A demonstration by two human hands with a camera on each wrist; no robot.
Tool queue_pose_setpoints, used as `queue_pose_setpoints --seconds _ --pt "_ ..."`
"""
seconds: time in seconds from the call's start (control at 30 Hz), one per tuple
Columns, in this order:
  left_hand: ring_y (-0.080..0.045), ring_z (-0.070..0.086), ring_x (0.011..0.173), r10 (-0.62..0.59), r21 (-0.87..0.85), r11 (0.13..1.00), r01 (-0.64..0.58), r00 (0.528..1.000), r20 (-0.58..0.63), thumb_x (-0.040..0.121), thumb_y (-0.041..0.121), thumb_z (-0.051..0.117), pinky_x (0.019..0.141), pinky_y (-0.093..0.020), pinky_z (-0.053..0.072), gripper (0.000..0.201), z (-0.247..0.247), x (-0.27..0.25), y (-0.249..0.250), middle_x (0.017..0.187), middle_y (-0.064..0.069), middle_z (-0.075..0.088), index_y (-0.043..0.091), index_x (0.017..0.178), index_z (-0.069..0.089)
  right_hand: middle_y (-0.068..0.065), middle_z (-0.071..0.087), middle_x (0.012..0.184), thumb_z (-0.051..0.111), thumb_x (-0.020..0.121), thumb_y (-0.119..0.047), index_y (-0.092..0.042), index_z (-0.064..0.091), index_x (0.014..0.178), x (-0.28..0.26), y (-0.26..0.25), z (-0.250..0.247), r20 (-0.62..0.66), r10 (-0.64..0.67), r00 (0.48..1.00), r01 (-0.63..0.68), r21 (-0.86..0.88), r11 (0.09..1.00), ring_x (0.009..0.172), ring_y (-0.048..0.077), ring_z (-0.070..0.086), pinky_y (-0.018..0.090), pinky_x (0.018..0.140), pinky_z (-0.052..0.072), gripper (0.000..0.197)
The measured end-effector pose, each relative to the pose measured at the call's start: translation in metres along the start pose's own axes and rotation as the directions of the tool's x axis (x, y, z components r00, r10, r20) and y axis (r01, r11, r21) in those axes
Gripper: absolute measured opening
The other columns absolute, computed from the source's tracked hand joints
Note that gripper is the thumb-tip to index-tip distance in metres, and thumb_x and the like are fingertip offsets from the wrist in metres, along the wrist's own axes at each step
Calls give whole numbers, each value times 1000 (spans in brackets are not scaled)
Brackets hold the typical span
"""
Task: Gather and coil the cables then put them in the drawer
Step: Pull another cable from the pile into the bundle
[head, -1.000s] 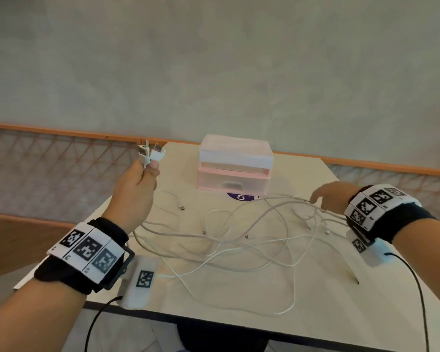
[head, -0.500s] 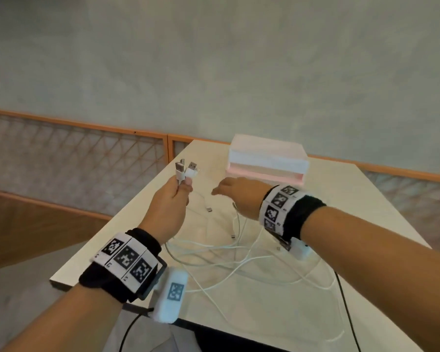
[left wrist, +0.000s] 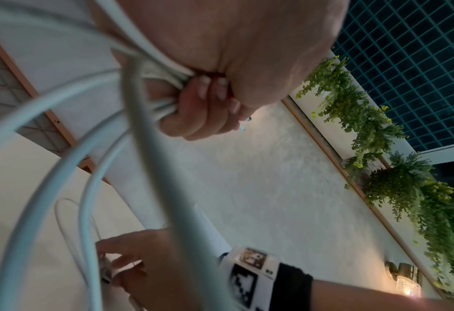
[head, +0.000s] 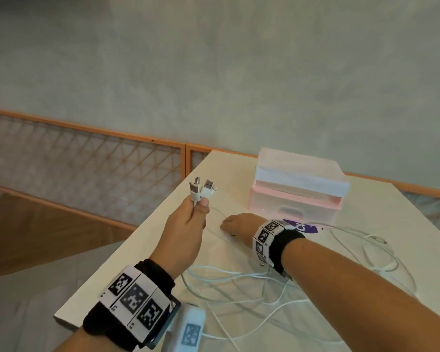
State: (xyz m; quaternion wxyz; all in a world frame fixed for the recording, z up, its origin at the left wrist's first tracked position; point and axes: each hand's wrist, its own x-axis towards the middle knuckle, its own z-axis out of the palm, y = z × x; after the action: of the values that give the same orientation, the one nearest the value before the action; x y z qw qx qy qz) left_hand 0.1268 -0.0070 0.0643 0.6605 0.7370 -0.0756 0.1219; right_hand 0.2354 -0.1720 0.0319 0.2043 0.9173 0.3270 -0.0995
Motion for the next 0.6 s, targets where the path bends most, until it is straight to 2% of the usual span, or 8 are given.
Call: queue_pose_setpoints --seconds 0.07,0.13,0.27,0.33,0.4,0.47,0.5,0.6 --pt "-7 25 44 -16 -3 1000 16 1000 -1 99 33 38 48 -26 21 30 -2 5 -1 45 13 34 12 81 48 12 48 132 46 92 -8 -8 50 128 3 2 -3 -41 46 998 -42 91 995 120 30 49 30 96 38 36" --pt "-6 25 44 -28 -14 1000 28 1000 1 100 33 37 47 -26 20 29 -4 6 -1 45 13 33 15 79 47 12 50 124 44 92 -8 -7 52 122 4 6 -1 -88 62 994 -56 70 996 113 30 51 30 86 39 30" --pt "-7 24 44 -27 -15 999 28 1000 14 100 32 37 47 -26 20 29 -4 5 -1 47 12 32 18 78 48 9 53 119 44 94 -9 -10 54 118 -3 8 11 -193 66 979 -45 108 993 114 28 46 34 92 39 26" --pt "-7 25 44 -22 -1 1000 22 1000 20 100 32 37 47 -25 21 28 -3 4 0 47 12 33 17 79 48 11 56 112 42 96 -13 -8 57 110 -10 10 9 -283 114 952 -35 268 963 108 28 48 36 89 41 22" --pt "-7 26 45 -13 8 1000 12 1000 22 99 33 37 47 -25 22 29 -2 2 2 48 12 33 17 79 48 10 58 102 44 96 -18 -7 58 102 -27 13 -6 -382 187 905 1 441 898 93 25 52 33 80 43 19" --pt "-7 26 45 -6 10 1000 5 1000 31 99 34 37 47 -25 22 29 0 0 5 48 12 33 17 79 48 1 57 91 46 95 -24 -8 57 98 -50 20 -25 -428 264 864 58 606 793 78 17 50 26 71 40 19" --pt "-6 26 45 -1 7 1000 0 999 37 99 35 37 47 -25 22 29 2 -1 8 48 12 33 17 79 48 -3 56 87 47 95 -25 -10 56 97 -64 21 -35 -418 313 853 86 704 705 73 14 50 24 67 40 18" --pt "-7 26 45 28 4 1000 -28 998 54 99 36 37 47 -26 22 29 10 -4 18 50 12 33 18 79 48 -7 57 82 49 94 -14 -10 53 100 -102 23 -58 -356 432 828 212 913 347 64 10 50 18 57 40 8"
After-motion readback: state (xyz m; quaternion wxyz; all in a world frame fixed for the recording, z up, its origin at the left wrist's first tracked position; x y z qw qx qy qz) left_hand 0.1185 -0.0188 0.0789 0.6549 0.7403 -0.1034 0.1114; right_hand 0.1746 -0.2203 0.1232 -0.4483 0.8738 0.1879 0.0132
